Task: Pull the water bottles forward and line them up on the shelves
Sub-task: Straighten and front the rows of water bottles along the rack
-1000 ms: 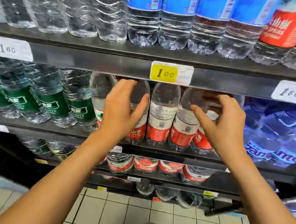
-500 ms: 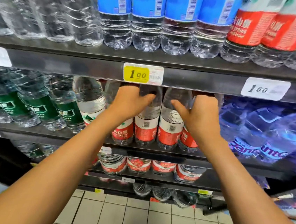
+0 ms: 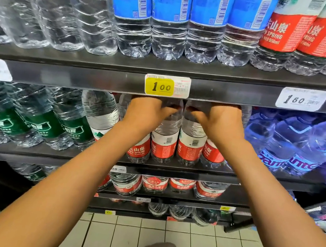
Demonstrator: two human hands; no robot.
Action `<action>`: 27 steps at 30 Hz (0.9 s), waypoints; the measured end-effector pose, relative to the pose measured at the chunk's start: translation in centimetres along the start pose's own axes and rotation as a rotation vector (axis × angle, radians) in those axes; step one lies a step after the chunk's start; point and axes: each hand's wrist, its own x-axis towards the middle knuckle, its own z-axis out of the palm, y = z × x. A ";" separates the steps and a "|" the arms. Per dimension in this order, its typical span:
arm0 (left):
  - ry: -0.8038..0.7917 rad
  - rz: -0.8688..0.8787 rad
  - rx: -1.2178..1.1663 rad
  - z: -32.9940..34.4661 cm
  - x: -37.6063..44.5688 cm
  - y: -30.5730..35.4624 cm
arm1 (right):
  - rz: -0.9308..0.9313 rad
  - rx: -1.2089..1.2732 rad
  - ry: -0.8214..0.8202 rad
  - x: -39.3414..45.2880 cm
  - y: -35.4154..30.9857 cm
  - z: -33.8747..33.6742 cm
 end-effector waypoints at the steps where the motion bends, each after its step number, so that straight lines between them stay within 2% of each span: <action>1: -0.003 0.010 0.002 0.0 0.0 0.0 | 0.002 0.031 -0.023 0.1 0.1 -0.2; 5: -0.019 0.005 -0.046 -0.4 0.0 0.0 | 0.024 0.311 -0.114 0.2 1.2 -1.5; 8: -0.062 -0.055 -0.051 -0.7 0.3 -0.3 | 0.008 0.350 -0.175 0.3 1.8 -2.0; 12: -0.115 -0.076 -0.021 -0.8 0.7 -0.4 | -0.031 0.275 -0.029 0.0 1.3 -1.5; 17: 0.059 -0.005 -0.061 -0.2 -0.1 -0.3 | 0.002 0.313 0.025 0.2 1.3 -0.5; 22: 0.166 0.043 -0.082 0.4 -1.1 0.0 | 0.081 0.446 -0.095 0.8 2.5 -0.5; 25: 0.185 0.053 -0.061 0.6 -1.2 0.5 | 0.112 0.405 -0.155 1.1 2.9 -0.6; 27: 0.177 0.059 -0.049 0.5 -1.2 0.5 | 0.070 0.347 -0.150 0.9 2.7 -0.9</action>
